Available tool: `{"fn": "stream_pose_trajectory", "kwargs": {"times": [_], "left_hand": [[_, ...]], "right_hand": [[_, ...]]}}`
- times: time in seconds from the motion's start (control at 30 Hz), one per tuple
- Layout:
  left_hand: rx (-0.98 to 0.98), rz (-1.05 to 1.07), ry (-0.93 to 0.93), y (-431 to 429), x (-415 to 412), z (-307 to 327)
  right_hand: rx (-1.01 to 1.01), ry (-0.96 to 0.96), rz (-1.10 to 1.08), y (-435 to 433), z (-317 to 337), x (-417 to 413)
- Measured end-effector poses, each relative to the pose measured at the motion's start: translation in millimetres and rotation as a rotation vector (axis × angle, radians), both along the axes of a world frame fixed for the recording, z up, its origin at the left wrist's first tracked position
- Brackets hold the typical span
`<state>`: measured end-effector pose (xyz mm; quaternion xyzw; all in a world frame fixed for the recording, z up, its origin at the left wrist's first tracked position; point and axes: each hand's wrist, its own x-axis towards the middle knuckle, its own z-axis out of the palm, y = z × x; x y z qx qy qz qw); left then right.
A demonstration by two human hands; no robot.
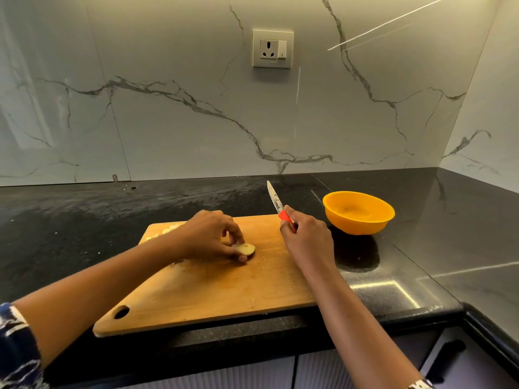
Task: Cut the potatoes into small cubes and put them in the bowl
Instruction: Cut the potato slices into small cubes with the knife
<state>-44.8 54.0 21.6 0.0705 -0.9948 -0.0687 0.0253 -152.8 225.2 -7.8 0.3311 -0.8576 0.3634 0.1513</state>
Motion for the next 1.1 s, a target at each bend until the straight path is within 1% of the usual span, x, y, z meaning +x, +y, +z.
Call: {"fn": "stream_pose_trajectory", "kwargs": {"times": [0.1, 0.2, 0.3, 0.37, 0.47, 0.6, 0.73, 0.87, 1.03, 1.1], "left_hand": [[-0.098, 0.122, 0.131, 10, 7, -11], [-0.171, 0.171, 0.126, 13, 16, -16], [-0.161, 0.106, 0.134, 9, 26, -21], [-0.142, 0.041, 0.179, 4, 33, -25], [-0.215, -0.047, 0.228, 0, 43, -29], [-0.292, -0.068, 0.105, 4, 43, -28], [-0.259, -0.083, 0.032, 6, 34, -26], [-0.249, -0.025, 0.043, 5, 33, -25], [-0.334, 0.114, 0.154, 0, 41, -23], [-0.319, 0.148, 0.208, -4, 44, -23]], "right_hand": [[0.022, 0.0, 0.0, 0, 0, 0], [0.031, -0.003, 0.0, 0, 0, 1], [0.039, -0.007, 0.006, 2, -1, 2], [0.046, -0.011, 0.009, 3, -2, 4], [0.061, -0.008, 0.012, 4, -1, 7], [0.066, -0.01, 0.001, 3, -1, 8], [0.064, -0.023, -0.007, 3, -1, 8], [0.066, -0.021, -0.007, 3, -1, 8], [0.073, -0.024, -0.003, 2, -1, 7], [0.075, -0.026, -0.001, 3, -1, 7]]}}
